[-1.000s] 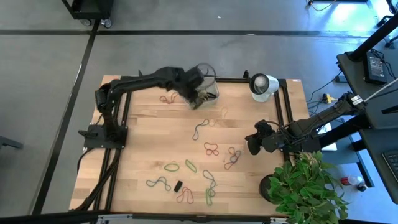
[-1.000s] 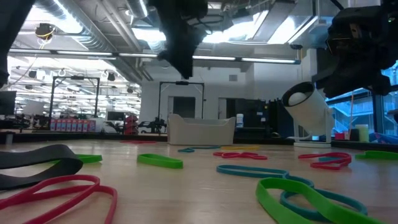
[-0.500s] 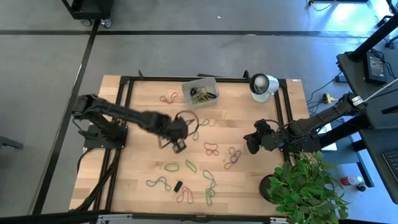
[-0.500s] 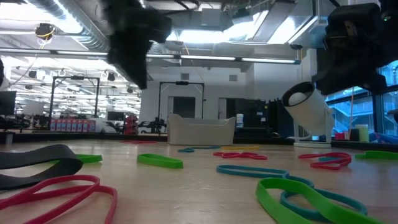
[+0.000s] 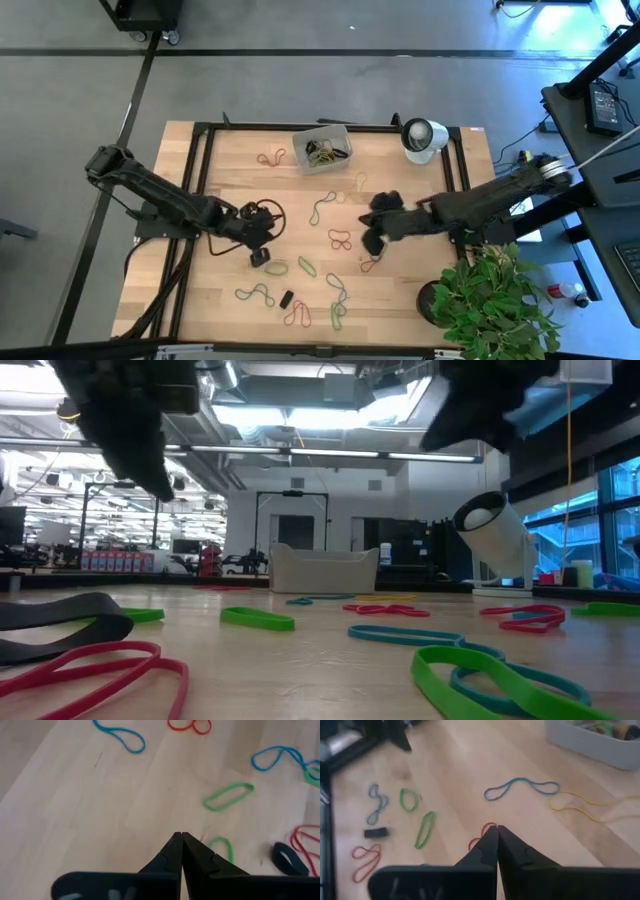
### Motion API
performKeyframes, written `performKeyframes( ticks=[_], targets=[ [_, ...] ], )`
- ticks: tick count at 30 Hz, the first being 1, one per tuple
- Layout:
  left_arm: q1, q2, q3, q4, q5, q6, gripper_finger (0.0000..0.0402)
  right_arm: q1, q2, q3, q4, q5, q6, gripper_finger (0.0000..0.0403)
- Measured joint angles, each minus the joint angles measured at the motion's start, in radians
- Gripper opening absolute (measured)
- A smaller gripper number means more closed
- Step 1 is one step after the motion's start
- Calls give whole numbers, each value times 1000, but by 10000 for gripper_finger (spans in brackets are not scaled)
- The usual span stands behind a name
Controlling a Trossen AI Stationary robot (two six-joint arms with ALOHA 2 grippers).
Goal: Pick and place rubber bands into bin
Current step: Put the red rubber band into the gray bin
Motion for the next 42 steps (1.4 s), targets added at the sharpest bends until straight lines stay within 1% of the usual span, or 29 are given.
performKeyframes(
  ticks=[4,7,10,12,15,18,24,28,32,35,37,40,41,42],
  targets=[
    [-32,-54,-36,-17,3,-9,2,-33,202,184,-119,-58,-56,26],
    [-55,-84,-53,-5,5,38,1,-36,338,307,-211,-68,-57,37],
    [-71,-109,-70,-4,5,53,2,-36,454,399,-290,-98,-59,49],
    [-82,-130,-86,-16,7,54,2,-36,520,444,-314,-142,-57,60],
    [-95,-146,-96,-18,7,56,2,-40,594,467,-363,-222,-41,82],
    [-108,-158,-97,-39,3,57,2,-51,642,465,-363,-278,7,108],
    [-115,-179,-97,-57,-17,102,2,-72,694,465,-354,-282,119,155],
    [-110,-180,-97,-60,-27,139,2,-91,728,466,-354,-282,154,164],
    [-110,-180,-97,-57,-52,155,2,-99,762,470,-346,-286,198,158],
    [-109,-180,-97,-62,-77,162,2,-98,782,471,-346,-287,235,136],
    [-109,-180,-97,-66,-85,174,2,-98,786,471,-345,-298,247,105],
    [-109,-179,-97,-66,-86,198,2,-99,768,469,-347,-311,258,35],
    [-106,-179,-97,-66,-86,203,2,-99,757,468,-346,-311,258,19],
    [-103,-179,-97,-65,-84,206,2,-99,743,463,-347,-312,257,12]
  ],
)
